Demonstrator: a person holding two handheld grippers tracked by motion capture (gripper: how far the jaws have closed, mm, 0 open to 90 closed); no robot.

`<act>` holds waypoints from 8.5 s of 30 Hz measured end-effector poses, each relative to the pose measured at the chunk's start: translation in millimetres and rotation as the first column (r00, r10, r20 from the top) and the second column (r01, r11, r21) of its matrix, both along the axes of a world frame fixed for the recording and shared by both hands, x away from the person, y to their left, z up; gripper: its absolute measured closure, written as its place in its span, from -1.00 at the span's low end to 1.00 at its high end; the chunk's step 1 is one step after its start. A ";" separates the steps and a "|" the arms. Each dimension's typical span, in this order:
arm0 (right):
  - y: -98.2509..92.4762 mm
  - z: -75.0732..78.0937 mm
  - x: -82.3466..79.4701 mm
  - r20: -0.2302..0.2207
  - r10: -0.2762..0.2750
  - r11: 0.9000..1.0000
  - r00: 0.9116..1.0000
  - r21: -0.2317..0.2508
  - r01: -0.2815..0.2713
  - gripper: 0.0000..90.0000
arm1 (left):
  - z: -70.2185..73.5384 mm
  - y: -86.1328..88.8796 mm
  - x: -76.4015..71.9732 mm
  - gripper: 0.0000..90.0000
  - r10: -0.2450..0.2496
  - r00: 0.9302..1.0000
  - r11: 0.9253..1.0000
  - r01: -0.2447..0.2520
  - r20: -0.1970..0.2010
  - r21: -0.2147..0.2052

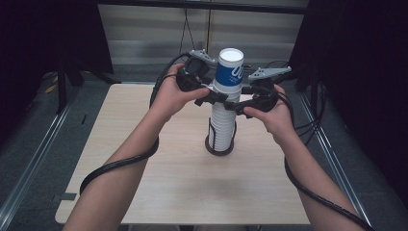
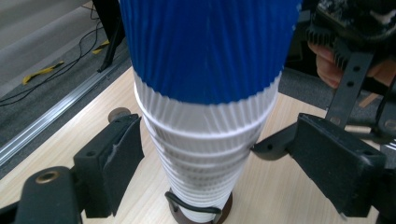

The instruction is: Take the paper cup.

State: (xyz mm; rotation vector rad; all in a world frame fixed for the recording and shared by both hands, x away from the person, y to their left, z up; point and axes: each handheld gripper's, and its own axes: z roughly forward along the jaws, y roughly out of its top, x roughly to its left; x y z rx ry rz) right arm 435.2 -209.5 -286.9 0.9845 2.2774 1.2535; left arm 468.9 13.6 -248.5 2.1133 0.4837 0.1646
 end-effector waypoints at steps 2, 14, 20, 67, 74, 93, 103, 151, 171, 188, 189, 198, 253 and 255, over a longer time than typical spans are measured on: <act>1.0 0.4 1.1 0.003 0.002 1.000 1.000 0.011 -0.002 -0.70 | 1.0 -2.2 2.1 -0.64 0.002 1.000 1.000 -0.002 -0.006 -0.007; 4.3 -0.6 3.7 0.011 0.006 0.999 1.000 0.033 -0.007 -0.70 | 0.7 -16.8 12.8 -0.67 0.021 1.000 0.998 -0.020 0.012 -0.059; 4.6 0.9 3.8 0.017 0.000 0.999 1.000 0.054 -0.001 -0.71 | -0.7 -19.8 13.4 -0.70 0.024 1.000 0.997 -0.023 0.015 -0.074; 8.1 -1.5 2.3 0.030 -0.035 0.997 0.999 0.072 0.033 -0.72 | 23.8 -10.0 6.8 -0.54 0.083 0.996 0.982 -0.076 0.034 -0.170; 8.2 -2.0 2.2 0.033 -0.037 0.997 0.999 0.073 0.034 -0.72 | 30.0 -9.9 5.4 -0.54 0.086 0.996 0.980 -0.078 0.037 -0.182; 7.6 -2.9 2.0 0.036 -0.035 0.997 0.999 0.076 0.032 -0.72 | 46.0 -5.7 3.8 -0.54 0.098 0.993 0.975 -0.084 0.058 -0.206; 7.4 -5.9 2.4 0.029 -0.037 0.997 0.999 0.076 0.034 -0.71 | 57.7 -3.0 0.5 -0.54 0.099 0.993 0.974 -0.083 0.068 -0.211; 4.0 -11.9 -3.5 0.039 -0.040 0.997 0.998 0.064 0.038 -0.72 | 38.5 75.6 -13.4 -0.54 0.183 0.982 0.960 -0.170 0.039 -0.224; -1.7 -15.5 -9.0 0.042 -0.029 0.998 0.999 0.050 0.027 -0.71 | 11.8 99.9 -20.9 -0.54 0.192 0.981 0.962 -0.184 0.024 -0.200; -14.3 -23.6 -22.9 0.024 0.005 0.999 1.000 0.048 -0.006 -0.71 | -15.7 115.2 -26.8 -0.54 0.192 0.981 0.967 -0.189 -0.001 -0.171; -14.8 -23.1 -24.3 0.024 0.006 0.999 1.000 0.047 -0.007 -0.71 | -17.4 115.6 -26.7 -0.54 0.191 0.982 0.967 -0.189 -0.004 -0.172; -19.2 -22.9 -31.7 0.023 0.019 0.999 1.000 0.038 -0.020 -0.71 | -29.1 120.2 -29.8 -0.54 0.181 0.983 0.972 -0.181 -0.012 -0.149; -2.7 -64.3 -51.0 -0.054 0.174 0.979 0.983 -0.100 -0.179 -0.71 | -92.4 128.0 -54.1 -0.51 0.060 0.997 0.988 -0.052 -0.055 0.147; -1.9 -65.4 -51.3 -0.056 0.175 0.978 0.983 -0.102 -0.180 -0.71 | -93.7 128.5 -54.4 -0.51 0.054 0.997 0.987 -0.045 -0.056 0.156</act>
